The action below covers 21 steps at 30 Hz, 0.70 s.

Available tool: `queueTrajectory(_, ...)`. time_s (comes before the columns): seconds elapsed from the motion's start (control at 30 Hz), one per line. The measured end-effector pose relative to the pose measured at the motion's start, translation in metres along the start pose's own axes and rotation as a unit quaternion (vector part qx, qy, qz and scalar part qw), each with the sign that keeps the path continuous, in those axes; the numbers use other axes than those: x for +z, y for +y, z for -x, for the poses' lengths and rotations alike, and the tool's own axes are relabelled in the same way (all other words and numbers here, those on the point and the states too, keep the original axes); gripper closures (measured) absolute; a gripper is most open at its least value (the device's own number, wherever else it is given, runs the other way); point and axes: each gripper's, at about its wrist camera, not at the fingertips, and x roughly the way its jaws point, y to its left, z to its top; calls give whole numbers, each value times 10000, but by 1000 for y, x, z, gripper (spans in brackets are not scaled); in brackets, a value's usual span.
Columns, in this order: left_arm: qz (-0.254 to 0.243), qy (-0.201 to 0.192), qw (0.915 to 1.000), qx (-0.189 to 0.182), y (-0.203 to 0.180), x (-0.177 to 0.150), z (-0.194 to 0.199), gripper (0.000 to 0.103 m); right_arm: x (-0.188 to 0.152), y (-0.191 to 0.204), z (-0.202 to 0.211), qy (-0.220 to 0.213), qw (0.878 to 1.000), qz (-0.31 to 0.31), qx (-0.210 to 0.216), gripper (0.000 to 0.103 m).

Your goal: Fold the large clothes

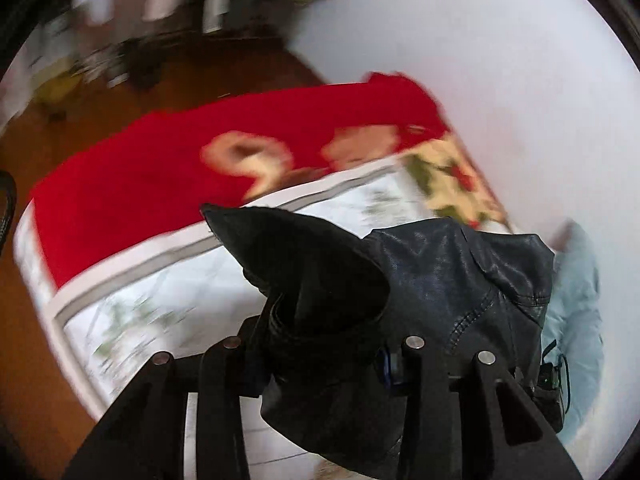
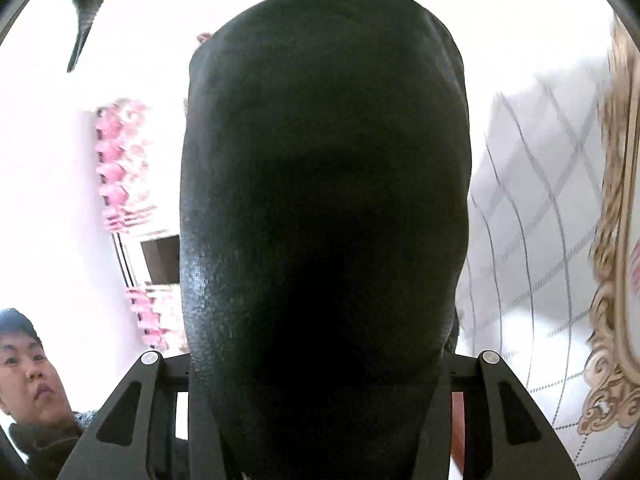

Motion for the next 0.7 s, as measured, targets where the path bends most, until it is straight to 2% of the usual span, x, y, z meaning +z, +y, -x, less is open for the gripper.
queueTrajectory(0.07, -250, -3, 9994, -239, -43, 17, -12, 67, 20, 23, 23, -255, 9996, 145, 40, 54)
queueTrajectory(0.17, -372, -16, 9978, -551, -101, 37, -40, 67, 58, 47, 68, -546, 9980, 304, 32, 54)
queueTrajectory(0.3, -369, -52, 9953, -893, -174, 59, -98, 67, 136, 68, 119, -809, 9956, 470, -48, 54)
queueTrajectory(0.37, -317, -46, 9940, -1043, -199, 65, -127, 67, 177, 71, 140, -889, 9945, 534, -108, 54)
queueTrajectory(0.53, -246, 56, 9920, -1238, -252, 71, -220, 67, 281, 61, 185, -820, 9942, 598, -357, 54)
queueTrajectory(0.67, -317, 307, 9928, -1114, -270, 62, -294, 67, 356, 22, 206, -635, 9959, 281, -577, 54)
queueTrajectory(0.7, -350, 396, 9934, -1017, -271, 58, -316, 67, 363, 8, 213, -596, 9965, 162, -561, 54)
